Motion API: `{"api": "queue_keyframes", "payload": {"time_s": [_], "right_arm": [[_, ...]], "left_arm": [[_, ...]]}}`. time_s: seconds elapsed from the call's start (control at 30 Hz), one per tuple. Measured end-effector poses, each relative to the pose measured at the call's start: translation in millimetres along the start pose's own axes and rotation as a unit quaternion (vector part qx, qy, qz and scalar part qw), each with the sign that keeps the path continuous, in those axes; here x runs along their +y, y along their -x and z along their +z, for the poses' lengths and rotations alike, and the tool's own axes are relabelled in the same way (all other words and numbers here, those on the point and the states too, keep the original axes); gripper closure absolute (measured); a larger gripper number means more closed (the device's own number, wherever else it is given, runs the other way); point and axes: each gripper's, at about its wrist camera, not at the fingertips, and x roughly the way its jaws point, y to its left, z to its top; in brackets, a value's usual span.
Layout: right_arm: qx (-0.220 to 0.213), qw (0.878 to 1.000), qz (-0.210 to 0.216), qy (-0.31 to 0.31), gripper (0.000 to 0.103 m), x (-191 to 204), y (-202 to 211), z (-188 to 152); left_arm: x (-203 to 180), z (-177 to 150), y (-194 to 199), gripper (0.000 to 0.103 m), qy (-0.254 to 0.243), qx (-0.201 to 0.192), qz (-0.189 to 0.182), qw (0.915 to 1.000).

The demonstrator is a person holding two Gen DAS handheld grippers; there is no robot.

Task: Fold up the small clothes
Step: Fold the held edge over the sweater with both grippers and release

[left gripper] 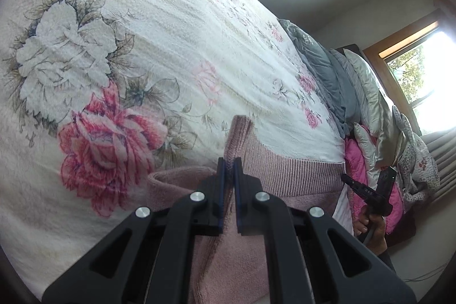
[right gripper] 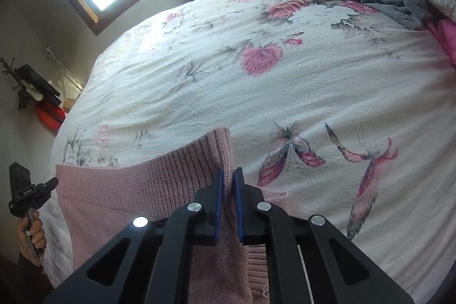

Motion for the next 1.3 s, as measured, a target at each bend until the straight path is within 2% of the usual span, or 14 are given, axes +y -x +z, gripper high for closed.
{"api": "queue_keyframes", "payload": {"time_s": [0.37, 0.43, 0.47, 0.57, 0.63, 0.67, 0.77, 0.83, 0.9, 0.97, 1.1, 1.17, 1.23, 1.3], "right_arm": [[0.041, 0.998, -0.036, -0.014, 0.095, -19.5, -59.1, -4.2], [0.05, 0.997, -0.048, -0.019, 0.076, -27.5, -65.5, -8.3], [0.041, 0.998, -0.048, -0.028, 0.073, -31.7, -61.4, -9.7], [-0.002, 0.999, 0.003, -0.051, 0.073, -33.4, -35.3, -12.4], [-0.004, 0.997, 0.048, -0.059, 0.073, -30.7, -30.3, -19.8], [0.001, 0.997, 0.056, -0.059, 0.074, -29.8, -33.5, -24.4], [0.032, 0.995, 0.058, -0.071, 0.08, -38.4, -56.6, -40.3], [0.032, 0.996, 0.041, -0.079, 0.103, -51.2, -65.0, -44.1], [0.029, 0.995, 0.047, -0.089, 0.101, -58.4, -59.6, -46.5], [0.018, 0.994, 0.07, -0.08, 0.086, -50.9, -39.6, -51.7], [0.022, 0.987, 0.15, -0.049, 0.086, -29.2, -4.0, -93.5], [0.038, 0.988, 0.144, -0.044, 0.086, -32.4, -8.4, -117.8], [0.054, 0.988, 0.126, -0.065, 0.103, -50.9, -23.5, -132.4], [0.056, 0.982, 0.145, -0.103, 0.103, -68.0, -28.4, -137.6]], "left_arm": [[45.4, 11.0, -49.3, 0.098, 0.051, 0.036, 0.049, 0.9968], [48.0, 10.5, -43.9, 0.101, 0.056, 0.026, 0.067, 0.9958], [43.8, 10.3, -33.7, 0.101, 0.051, 0.005, 0.078, 0.9956], [13.4, 3.8, -7.8, 0.095, 0.011, -0.028, 0.03, 0.9991], [-7.2, -6.2, -18.2, 0.088, -0.012, 0.007, -0.018, 0.9997], [-12.3, -11.8, -29.2, 0.088, -0.019, 0.027, -0.026, 0.9991], [1.5, -24.6, -62.1, 0.094, -0.01, 0.066, 0.02, 0.9976], [28.1, -27.9, -73.5, 0.102, 0.027, 0.074, 0.034, 0.9963], [37.5, -29.3, -68.0, 0.102, 0.052, 0.071, 0.014, 0.996], [22.6, -32.9, -50.4, 0.095, 0.029, 0.06, 0.008, 0.9977], [-9.8, -71.9, -9.7, 0.087, -0.032, 0.051, -0.08, 0.995], [-5.8, -95.1, -14.4, 0.087, -0.042, 0.072, -0.064, 0.9945], [20.5, -107.8, -29.9, 0.101, -0.017, 0.095, -0.025, 0.995], [45.0, -112.2, -30.7, 0.102, 0.024, 0.094, -0.039, 0.9946]]}}
